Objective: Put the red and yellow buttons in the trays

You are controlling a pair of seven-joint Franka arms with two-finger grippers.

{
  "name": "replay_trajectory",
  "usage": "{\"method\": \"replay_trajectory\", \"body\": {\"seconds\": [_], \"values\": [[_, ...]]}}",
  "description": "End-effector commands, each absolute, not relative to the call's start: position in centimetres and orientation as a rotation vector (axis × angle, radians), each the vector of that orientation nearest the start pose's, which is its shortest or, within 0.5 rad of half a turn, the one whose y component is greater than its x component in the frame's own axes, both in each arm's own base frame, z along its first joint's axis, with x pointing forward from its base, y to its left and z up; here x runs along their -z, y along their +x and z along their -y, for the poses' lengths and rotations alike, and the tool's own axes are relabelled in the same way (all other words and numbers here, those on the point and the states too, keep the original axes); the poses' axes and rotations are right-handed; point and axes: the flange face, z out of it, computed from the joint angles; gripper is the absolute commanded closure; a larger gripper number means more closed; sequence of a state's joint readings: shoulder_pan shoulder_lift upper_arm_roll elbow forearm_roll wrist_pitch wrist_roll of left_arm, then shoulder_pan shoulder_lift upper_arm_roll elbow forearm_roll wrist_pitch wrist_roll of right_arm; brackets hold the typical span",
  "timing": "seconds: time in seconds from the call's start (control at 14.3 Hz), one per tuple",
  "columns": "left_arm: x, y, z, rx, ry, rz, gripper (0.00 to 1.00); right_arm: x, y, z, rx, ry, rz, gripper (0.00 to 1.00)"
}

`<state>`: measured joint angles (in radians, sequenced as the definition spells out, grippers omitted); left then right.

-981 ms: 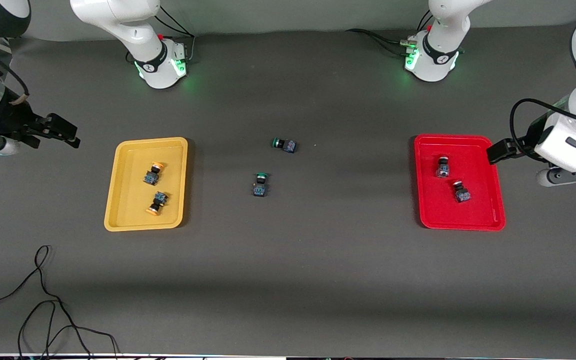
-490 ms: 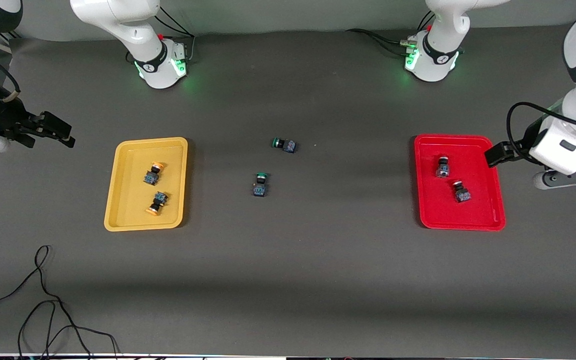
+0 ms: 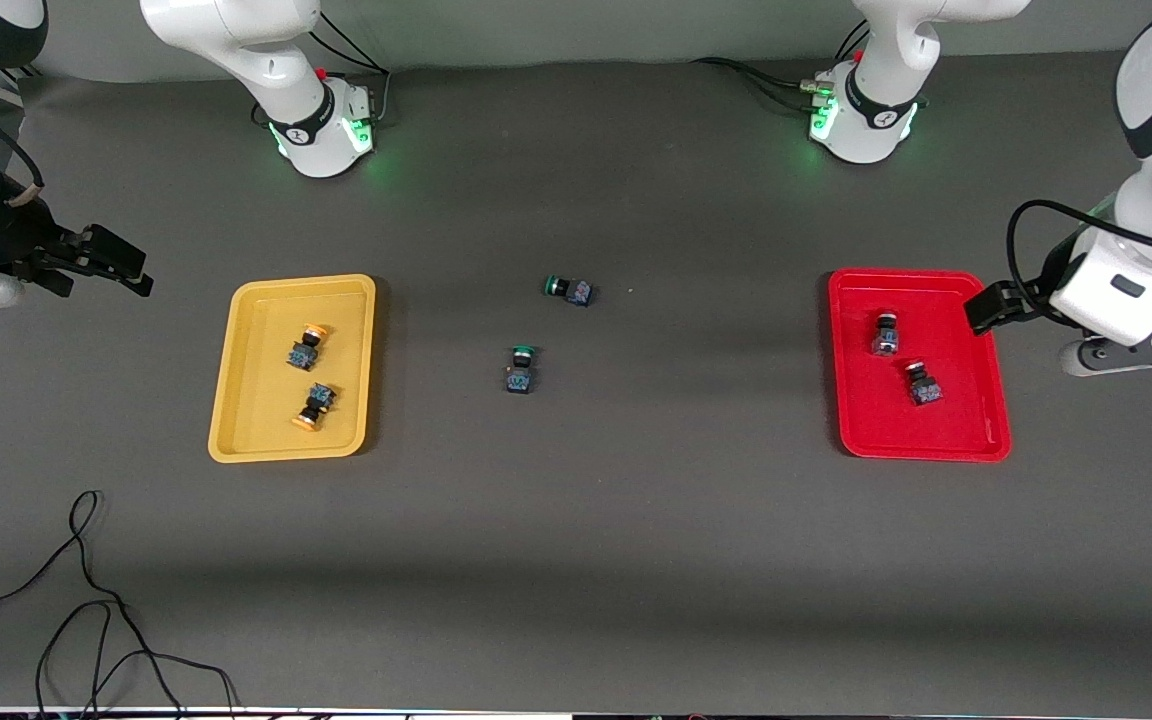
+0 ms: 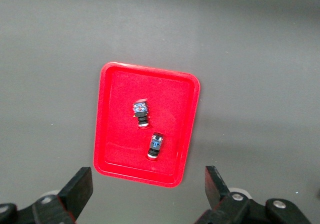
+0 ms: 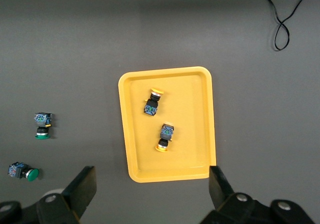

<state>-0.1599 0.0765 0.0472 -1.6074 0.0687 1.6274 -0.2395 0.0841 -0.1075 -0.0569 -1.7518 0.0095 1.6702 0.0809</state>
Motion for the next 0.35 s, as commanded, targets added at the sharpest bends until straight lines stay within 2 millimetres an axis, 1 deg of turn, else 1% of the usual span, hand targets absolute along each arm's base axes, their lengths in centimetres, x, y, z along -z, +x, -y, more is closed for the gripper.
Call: {"method": "replay_trajectory", "body": {"seconds": [0.0, 0.07, 0.14, 0.28], "values": [[-58.5, 57.2, 2.9, -0.037, -3.088, 0.112, 0.0, -60.8, 52.9, -1.4, 0.043, -3.107, -0.074, 0.0], [-58.8, 56.9, 2.3, -0.042, -3.092, 0.077, 0.0, -60.7, 53.0, -1.4, 0.04, -3.108, -0.072, 0.0], [-59.3, 56.6, 1.2, -0.036, -3.093, 0.096, 0.0, -60.8, 53.0, -1.3, 0.043, -3.108, -0.058, 0.0], [-59.4, 56.3, 1.1, -0.062, -3.092, 0.099, 0.0, -60.7, 53.0, -1.2, 0.041, -3.11, -0.058, 0.0]]}}
